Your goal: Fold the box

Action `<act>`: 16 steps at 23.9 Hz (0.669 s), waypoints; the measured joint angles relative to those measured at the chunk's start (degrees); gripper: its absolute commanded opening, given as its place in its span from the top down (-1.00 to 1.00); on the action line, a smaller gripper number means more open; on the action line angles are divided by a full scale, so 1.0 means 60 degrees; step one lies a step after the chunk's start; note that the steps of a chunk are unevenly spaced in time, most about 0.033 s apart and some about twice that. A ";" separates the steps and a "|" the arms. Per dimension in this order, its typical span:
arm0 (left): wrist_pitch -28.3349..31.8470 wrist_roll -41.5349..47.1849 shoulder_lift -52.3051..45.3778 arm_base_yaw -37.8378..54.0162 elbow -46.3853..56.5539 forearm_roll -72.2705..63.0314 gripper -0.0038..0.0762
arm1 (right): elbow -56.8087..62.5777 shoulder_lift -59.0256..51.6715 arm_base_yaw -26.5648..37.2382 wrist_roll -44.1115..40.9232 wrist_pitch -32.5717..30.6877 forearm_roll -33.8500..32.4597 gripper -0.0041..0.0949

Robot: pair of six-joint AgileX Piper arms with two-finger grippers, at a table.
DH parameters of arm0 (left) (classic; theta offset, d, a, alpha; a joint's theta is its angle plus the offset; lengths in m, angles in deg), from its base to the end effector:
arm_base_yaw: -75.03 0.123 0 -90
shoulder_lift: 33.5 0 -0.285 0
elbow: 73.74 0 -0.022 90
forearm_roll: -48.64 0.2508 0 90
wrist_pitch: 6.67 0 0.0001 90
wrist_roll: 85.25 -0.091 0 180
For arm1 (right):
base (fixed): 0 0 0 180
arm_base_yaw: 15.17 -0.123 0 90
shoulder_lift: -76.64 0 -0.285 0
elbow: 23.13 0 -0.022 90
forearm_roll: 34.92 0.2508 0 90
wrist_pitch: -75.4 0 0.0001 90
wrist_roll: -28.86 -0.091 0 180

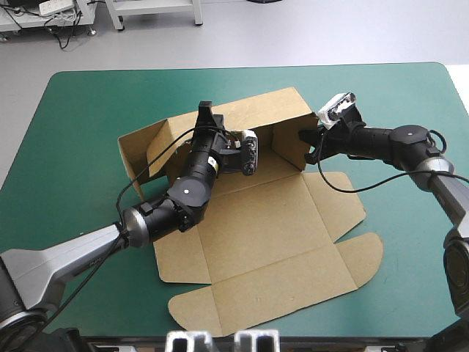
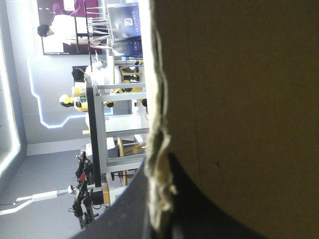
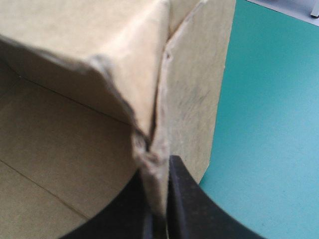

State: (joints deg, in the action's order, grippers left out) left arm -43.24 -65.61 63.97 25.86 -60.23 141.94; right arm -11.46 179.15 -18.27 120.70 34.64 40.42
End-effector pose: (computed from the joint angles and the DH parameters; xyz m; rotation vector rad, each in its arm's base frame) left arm 0.2688 -0.2282 0.3131 1.4436 1.2784 0.8992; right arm 0.3526 0.0767 0.2766 -0.7919 1.9437 0.5651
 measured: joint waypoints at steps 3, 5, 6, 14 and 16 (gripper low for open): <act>-0.0356 0.0000 0.0221 -0.0019 0.0000 0.0397 0.31 | 0.0000 0.0000 0.0000 -0.0061 -0.0082 -0.0010 0.94; -0.0453 0.0000 0.0407 -0.0019 0.0000 0.0552 -0.09 | 0.0000 0.0000 -0.0022 -0.0131 -0.0081 -0.0135 0.94; -0.0453 0.0000 0.0492 -0.0019 0.0000 0.0603 -0.19 | 0.0000 0.0000 -0.0070 -0.0175 -0.0040 -0.0217 0.94; -0.0605 0.0530 0.0404 -0.0765 0.0000 0.0675 -0.20 | 0.0000 0.0000 -0.0465 -0.0681 0.0422 -0.0427 0.94; -0.0740 0.0695 0.0251 -0.1268 0.0000 0.0675 -0.20 | 0.0000 0.0000 -0.0480 -0.0831 0.0481 -0.0427 0.94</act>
State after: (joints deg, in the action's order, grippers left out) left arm -47.68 -61.44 65.48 18.26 -60.23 145.98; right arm -11.46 179.15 -21.15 115.72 37.52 37.86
